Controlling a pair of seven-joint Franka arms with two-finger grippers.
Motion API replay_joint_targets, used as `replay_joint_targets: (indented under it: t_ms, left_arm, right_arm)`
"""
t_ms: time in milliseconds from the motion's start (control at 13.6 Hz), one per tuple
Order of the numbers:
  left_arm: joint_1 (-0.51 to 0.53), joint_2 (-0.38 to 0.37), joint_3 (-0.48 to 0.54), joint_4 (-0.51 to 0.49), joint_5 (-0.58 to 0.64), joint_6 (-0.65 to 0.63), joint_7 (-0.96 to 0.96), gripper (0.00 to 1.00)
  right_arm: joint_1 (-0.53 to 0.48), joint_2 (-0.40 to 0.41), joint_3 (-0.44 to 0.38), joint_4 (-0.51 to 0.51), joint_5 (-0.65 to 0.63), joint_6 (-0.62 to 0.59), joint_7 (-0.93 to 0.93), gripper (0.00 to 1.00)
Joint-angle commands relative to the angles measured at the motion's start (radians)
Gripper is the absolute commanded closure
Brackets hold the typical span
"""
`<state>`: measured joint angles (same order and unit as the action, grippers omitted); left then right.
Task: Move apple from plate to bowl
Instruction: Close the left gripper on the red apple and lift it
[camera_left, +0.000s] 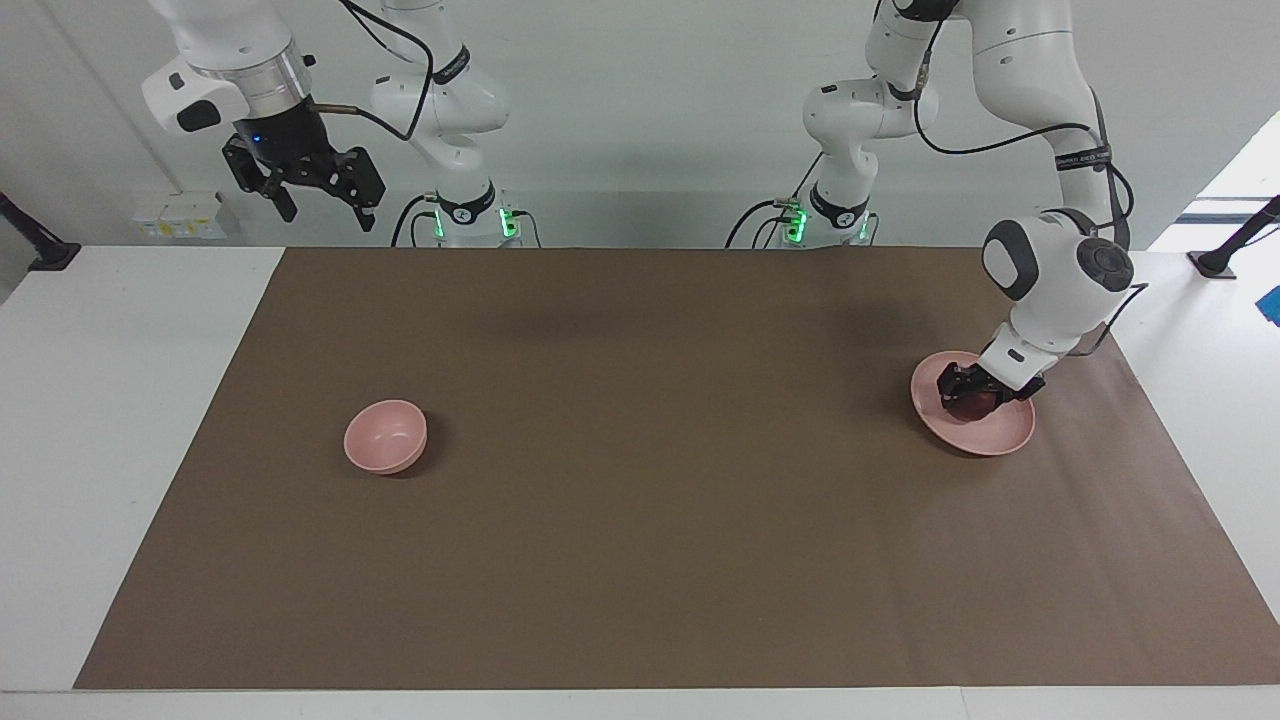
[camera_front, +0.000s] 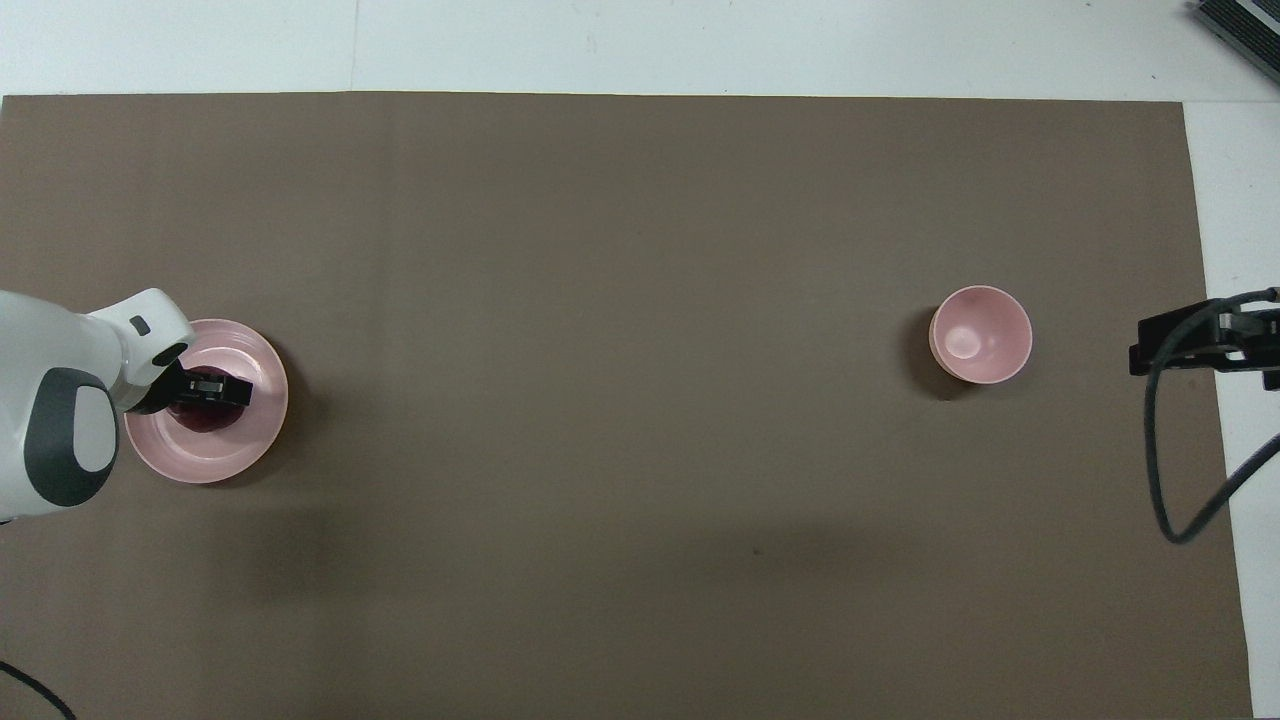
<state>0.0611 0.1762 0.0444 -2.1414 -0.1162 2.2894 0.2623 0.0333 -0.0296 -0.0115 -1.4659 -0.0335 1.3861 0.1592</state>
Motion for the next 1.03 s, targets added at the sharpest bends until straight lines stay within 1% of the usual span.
replay_joint_targets:
  t_ms: [0, 148, 369, 443, 590, 738, 886, 959]
  left_arm:
    - [-0.001, 0.029, 0.006, 0.069, -0.086, -0.053, -0.015, 1.00]
    - [-0.003, 0.029, 0.009, 0.113, -0.086, -0.102, -0.043, 1.00]
    - [-0.007, 0.022, 0.009, 0.141, -0.085, -0.117, -0.097, 1.00]
    - [-0.009, 0.026, 0.009, 0.165, -0.086, -0.152, -0.118, 1.00]
    - [-0.011, 0.035, 0.008, 0.247, -0.085, -0.264, -0.176, 1.00]
    - [-0.018, 0.034, 0.000, 0.293, -0.089, -0.336, -0.233, 1.00]
    - [-0.033, 0.035, -0.004, 0.356, -0.112, -0.433, -0.309, 1.00]
    - [-0.037, 0.034, -0.009, 0.377, -0.153, -0.476, -0.357, 1.00]
  right_arm:
    - [-0.007, -0.019, 0.002, -0.021, -0.002, 0.004, -0.023, 0.00]
    - [-0.007, -0.019, 0.002, -0.021, 0.000, 0.004, -0.023, 0.00]
    - [-0.007, -0.019, 0.002, -0.021, -0.002, 0.004, -0.023, 0.00]
    - [-0.007, -0.019, 0.002, -0.021, -0.002, 0.004, -0.023, 0.00]
    - [-0.007, -0.019, 0.002, -0.021, 0.000, 0.004, -0.023, 0.00]
    - [-0.007, -0.019, 0.002, -0.021, 0.000, 0.004, -0.023, 0.00]
    - [-0.007, -0.019, 0.002, -0.021, 0.000, 0.004, -0.023, 0.00]
    - [-0.007, -0.019, 0.002, -0.021, -0.002, 0.004, -0.023, 0.00]
